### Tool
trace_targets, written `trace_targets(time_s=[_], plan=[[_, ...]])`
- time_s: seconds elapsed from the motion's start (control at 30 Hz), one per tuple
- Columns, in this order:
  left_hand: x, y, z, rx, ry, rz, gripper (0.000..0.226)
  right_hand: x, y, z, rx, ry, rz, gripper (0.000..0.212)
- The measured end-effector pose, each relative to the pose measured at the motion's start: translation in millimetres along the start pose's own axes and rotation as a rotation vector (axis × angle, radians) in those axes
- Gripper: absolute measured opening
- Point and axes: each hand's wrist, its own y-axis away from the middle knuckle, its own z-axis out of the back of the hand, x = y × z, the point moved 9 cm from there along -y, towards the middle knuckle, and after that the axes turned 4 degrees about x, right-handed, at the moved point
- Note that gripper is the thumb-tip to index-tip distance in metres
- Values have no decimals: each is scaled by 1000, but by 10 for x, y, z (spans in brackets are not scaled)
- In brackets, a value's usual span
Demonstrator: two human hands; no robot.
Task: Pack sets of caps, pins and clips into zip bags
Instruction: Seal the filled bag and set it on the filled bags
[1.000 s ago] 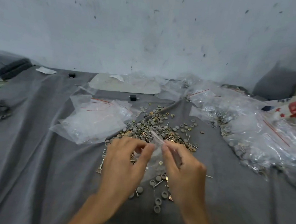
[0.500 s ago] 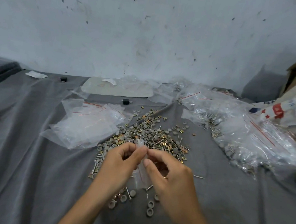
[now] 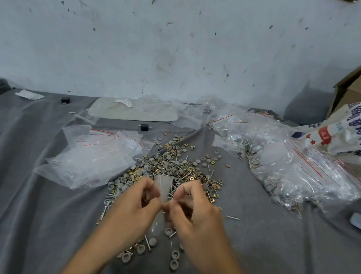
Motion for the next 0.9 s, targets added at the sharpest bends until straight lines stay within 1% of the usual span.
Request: trace_targets(time_s=[0.07, 0.1, 0.17, 0.23, 0.27, 0.3, 0.33, 0.37, 0.4, 0.43, 0.47, 0.5, 0.57, 0.63, 0.7, 0.77, 0.8, 0.83, 0.9], plan=[[-14, 11, -37, 55, 83, 3, 21, 8, -17, 25, -28, 12, 41, 6], [-12, 25, -43, 91, 141, 24, 22, 3, -37, 61, -46, -13, 47, 9], [-28, 62, -22, 140, 255, 68, 22, -62, -103, 96, -17, -89, 33, 24], [-66, 99, -26, 183, 465, 103, 16, -168, -182, 56, 73, -230, -29, 36], [-102, 118, -39, 202, 592, 133, 15, -254, -208, 14, 114, -329, -99, 44], [-119, 127, -36, 212, 681, 141, 20, -363, -221, -54, 163, -470, -201, 55], [-163, 138, -25, 213, 734, 137, 21, -476, -203, -154, 217, -659, -316, 65], [-204, 140, -8, 212, 751, 121, 19, -545, -169, -255, 277, -849, -390, 69], [-238, 137, 15, 214, 741, 111, 15, -567, -153, -305, 303, -1015, -414, 65], [-241, 125, 60, 202, 718, 96, 9, -571, -147, -291, 286, -1100, -417, 61], [-222, 111, 132, 157, 679, 84, 11, -598, -150, -227, 227, -1125, -416, 59], [-160, 96, 220, 89, 635, 75, 17, -640, -164, -126, 139, -1098, -408, 59], [-78, 81, 337, -21, 534, 53, 23, -709, -196, 53, 3, -938, -380, 56], [-108, 83, 352, -61, 419, -11, 25, -674, -224, 153, -46, -782, -340, 48], [-137, 102, 346, -88, 346, -60, 28, -601, -229, 202, -63, -692, -299, 40], [-160, 109, 345, -62, 265, -110, 18, -547, -225, 246, -69, -637, -273, 41], [-180, 107, 326, -15, 213, -126, 11, -526, -221, 269, -70, -627, -266, 43], [-185, 107, 290, 49, 165, -132, 13, -510, -215, 289, -71, -632, -265, 45], [-182, 121, 210, 176, 117, -128, 37, -516, -196, 334, -82, -649, -275, 47]])
